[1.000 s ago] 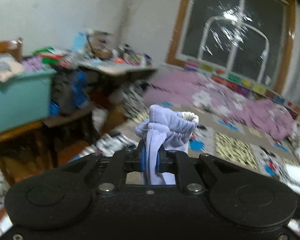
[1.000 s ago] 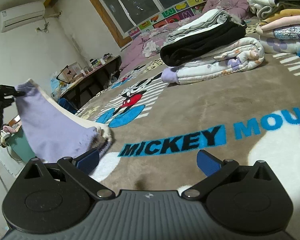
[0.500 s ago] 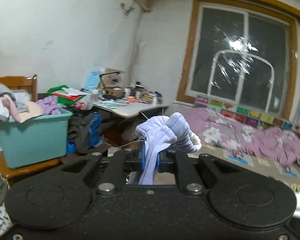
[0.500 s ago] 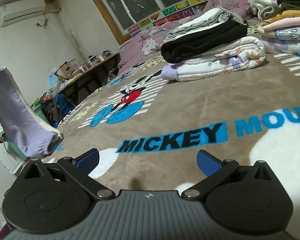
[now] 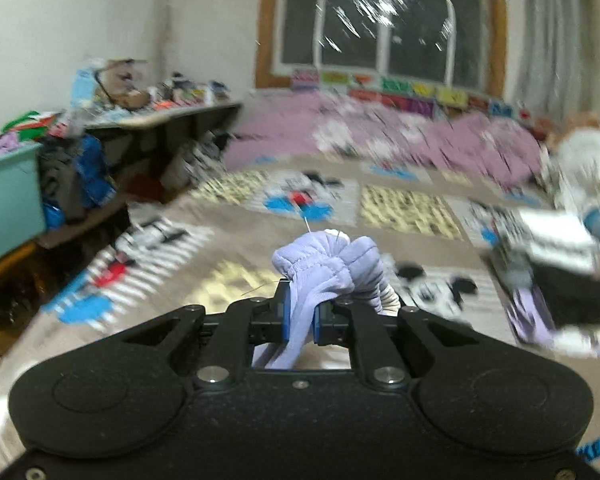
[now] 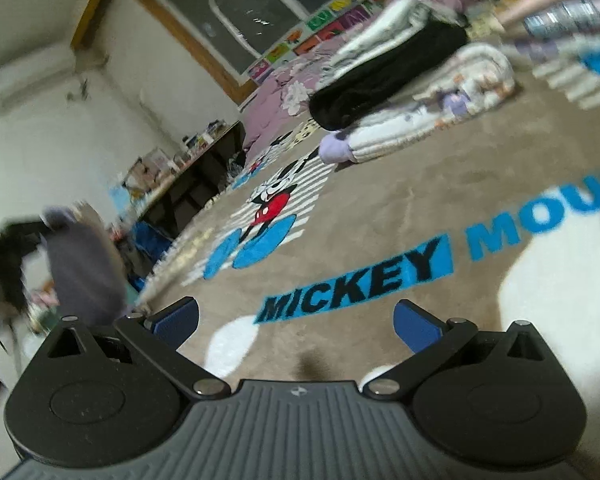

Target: Fold clothes

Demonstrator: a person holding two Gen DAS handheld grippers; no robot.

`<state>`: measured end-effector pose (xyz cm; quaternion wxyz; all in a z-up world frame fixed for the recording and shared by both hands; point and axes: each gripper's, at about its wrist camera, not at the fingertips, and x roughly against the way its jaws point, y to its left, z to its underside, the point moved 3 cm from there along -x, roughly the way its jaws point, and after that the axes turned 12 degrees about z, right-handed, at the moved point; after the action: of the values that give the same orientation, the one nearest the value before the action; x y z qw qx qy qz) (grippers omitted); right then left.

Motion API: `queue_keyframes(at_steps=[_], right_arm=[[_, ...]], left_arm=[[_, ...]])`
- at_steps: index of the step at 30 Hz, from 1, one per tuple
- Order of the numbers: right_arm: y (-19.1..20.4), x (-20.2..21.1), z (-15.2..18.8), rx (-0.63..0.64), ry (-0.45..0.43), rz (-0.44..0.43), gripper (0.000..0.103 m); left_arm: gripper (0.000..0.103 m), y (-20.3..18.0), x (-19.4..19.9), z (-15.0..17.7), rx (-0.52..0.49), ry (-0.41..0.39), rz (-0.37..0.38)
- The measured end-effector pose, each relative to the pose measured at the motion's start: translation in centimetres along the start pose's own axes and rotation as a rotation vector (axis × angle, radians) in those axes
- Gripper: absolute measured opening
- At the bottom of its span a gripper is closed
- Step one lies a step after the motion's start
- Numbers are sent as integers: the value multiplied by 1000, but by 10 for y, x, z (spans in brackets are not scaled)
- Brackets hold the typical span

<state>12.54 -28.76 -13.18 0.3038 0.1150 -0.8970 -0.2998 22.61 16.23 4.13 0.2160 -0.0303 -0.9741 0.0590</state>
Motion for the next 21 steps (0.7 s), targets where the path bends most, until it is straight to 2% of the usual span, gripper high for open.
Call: queue_keyframes(at_steps=[5,10,12,16,21], right_arm=[[-10,2,-3,-103,9,-66,103],[-11,4,-5,-130,21,-85,103],[-14,3,-5,-150,35,-96,103],[-22,3,-6,-225,51,-136,103],[-37,8,-12,-331,28,-174,103]], left_arm=[[8,-60,-28,46,-22,75,11],[8,-109,-44,80,11,111,17],[8,-124,-48,90,47,126,24],[8,-162,-53,105,56,129,37],[8,-207,-52,117,20,134,75]])
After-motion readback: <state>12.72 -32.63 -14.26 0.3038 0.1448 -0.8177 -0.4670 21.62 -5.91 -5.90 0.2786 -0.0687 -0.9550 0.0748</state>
